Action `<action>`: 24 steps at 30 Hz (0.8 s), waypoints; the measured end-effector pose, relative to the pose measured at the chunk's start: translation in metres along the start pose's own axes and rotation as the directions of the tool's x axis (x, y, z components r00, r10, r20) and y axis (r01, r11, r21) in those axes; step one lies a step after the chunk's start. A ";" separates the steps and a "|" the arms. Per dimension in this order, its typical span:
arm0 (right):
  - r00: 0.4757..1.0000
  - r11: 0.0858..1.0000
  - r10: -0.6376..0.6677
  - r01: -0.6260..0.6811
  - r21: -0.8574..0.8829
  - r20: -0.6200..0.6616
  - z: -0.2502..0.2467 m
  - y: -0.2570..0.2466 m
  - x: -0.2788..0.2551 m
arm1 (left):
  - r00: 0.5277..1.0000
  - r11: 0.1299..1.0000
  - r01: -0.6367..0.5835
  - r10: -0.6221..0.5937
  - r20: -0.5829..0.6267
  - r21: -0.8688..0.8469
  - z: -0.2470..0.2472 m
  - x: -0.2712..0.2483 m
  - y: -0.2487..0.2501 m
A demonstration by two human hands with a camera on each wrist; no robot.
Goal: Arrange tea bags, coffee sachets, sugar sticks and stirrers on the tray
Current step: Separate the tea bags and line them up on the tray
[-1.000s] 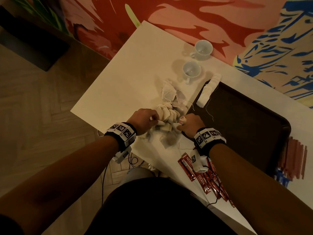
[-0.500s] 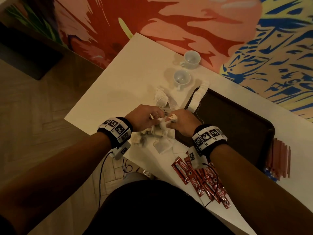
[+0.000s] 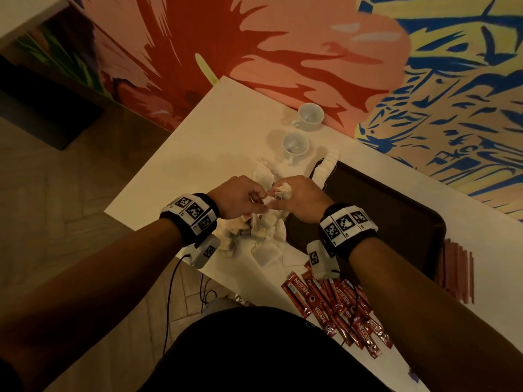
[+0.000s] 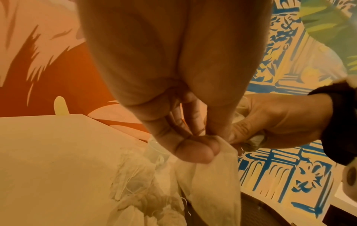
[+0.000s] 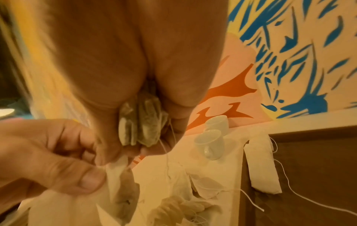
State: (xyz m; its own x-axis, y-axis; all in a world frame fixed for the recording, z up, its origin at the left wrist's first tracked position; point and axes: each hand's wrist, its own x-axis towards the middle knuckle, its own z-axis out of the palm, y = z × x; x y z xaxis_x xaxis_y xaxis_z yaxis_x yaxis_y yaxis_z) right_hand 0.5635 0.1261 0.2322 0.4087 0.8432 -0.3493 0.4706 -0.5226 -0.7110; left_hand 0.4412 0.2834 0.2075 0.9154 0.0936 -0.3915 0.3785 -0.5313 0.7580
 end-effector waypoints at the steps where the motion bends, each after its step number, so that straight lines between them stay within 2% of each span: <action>1: 1.000 0.999 0.001 0.000 0.042 -0.021 -0.001 0.002 0.000 | 1.000 1.000 0.010 -0.010 -0.013 -0.008 -0.001 0.000 0.000; 4: 0.995 0.972 0.007 0.017 0.236 -0.099 -0.009 0.008 -0.001 | 0.998 0.999 0.047 -0.047 -0.039 0.009 -0.006 -0.002 -0.003; 8: 0.967 0.812 0.128 0.025 0.584 -0.219 -0.021 0.015 -0.007 | 0.992 0.991 0.110 -0.106 -0.066 0.070 -0.013 -0.005 -0.012; 12: 0.932 0.666 0.193 0.106 0.739 -0.307 -0.030 0.024 -0.015 | 0.981 0.981 0.166 -0.154 -0.119 0.097 -0.019 -0.007 -0.018; 16: 0.921 0.548 0.239 0.134 0.826 -0.308 -0.042 0.038 -0.026 | 0.970 0.966 0.218 -0.198 -0.144 0.142 -0.023 -0.010 -0.020; 18: 0.910 0.545 0.275 0.117 0.830 -0.310 -0.047 0.045 -0.031 | 0.965 0.960 0.233 -0.208 -0.160 0.153 -0.026 -0.012 -0.018; 20: 0.906 0.582 0.303 0.070 0.811 -0.296 -0.052 0.051 -0.037 | 0.967 0.967 0.217 -0.194 -0.165 0.136 -0.029 -0.015 -0.009; 24: 0.908 0.693 0.302 0.001 0.721 -0.292 -0.050 0.053 -0.047 | 0.992 0.994 0.109 -0.108 -0.065 0.019 -0.030 -0.021 0.026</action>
State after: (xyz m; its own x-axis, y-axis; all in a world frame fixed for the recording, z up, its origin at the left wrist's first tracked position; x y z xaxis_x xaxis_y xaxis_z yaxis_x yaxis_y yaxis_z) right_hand 0.6086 0.0524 0.2411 0.7412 0.5706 -0.3538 -0.2371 -0.2705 -0.9331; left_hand 0.4364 0.2929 0.2509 0.8763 0.2052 -0.4358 0.4734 -0.5339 0.7006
